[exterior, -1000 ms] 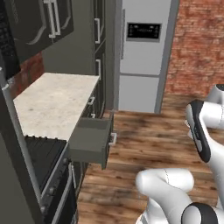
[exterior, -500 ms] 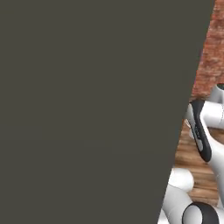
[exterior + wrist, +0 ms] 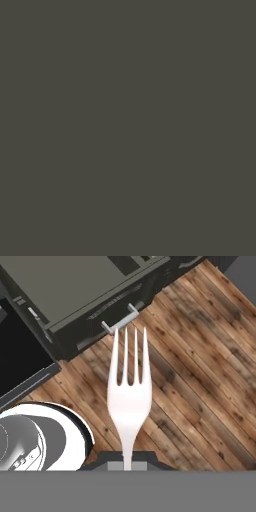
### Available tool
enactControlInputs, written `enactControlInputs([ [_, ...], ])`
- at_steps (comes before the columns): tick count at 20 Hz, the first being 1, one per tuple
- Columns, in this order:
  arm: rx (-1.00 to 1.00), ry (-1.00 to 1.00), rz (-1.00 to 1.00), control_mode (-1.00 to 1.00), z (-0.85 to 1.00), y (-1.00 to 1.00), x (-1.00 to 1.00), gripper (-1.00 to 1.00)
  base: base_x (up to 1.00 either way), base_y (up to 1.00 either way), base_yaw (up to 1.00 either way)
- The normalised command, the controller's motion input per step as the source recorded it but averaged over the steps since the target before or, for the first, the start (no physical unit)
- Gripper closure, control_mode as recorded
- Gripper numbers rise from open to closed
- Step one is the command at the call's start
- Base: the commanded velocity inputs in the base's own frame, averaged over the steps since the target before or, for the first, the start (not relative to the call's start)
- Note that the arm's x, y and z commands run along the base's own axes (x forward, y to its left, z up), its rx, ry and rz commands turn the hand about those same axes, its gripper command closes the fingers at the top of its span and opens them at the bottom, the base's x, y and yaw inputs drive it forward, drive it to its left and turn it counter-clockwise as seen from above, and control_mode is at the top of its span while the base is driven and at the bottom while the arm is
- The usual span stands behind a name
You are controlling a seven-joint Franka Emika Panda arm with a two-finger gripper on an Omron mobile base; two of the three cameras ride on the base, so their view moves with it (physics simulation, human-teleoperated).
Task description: Organize the utensils by type. Pick up the wooden spoons from the counter and place them in the open cabinet. Then pick up the metallic utensils from the counter and place them in the open drawer.
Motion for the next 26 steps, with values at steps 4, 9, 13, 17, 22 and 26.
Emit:
enactControlInputs([
  [4,0.00,0.00,0.00,1.00,0.00,0.00,0.00,1.00,0.43,0.29,0.00],
  [9,0.00,0.00,0.00,1.00,0.00,0.00,0.00,1.00,0.44,0.34,0.00],
  [13,0.00,0.00,0.00,1.00,0.00,0.00,0.00,1.00,0.61,0.25,0.00],
  [17,0.00,0.00,0.00,1.00,0.00,0.00,0.00,1.00,0.67,0.19,0.00],
  [22,0.00,0.00,0.00,1.00,0.00,0.00,0.00,1.00,0.70,0.15,0.00],
  [26,0.00,0.00,0.00,1.00,0.00,0.00,0.00,1.00,0.68,0.03,-0.01],
])
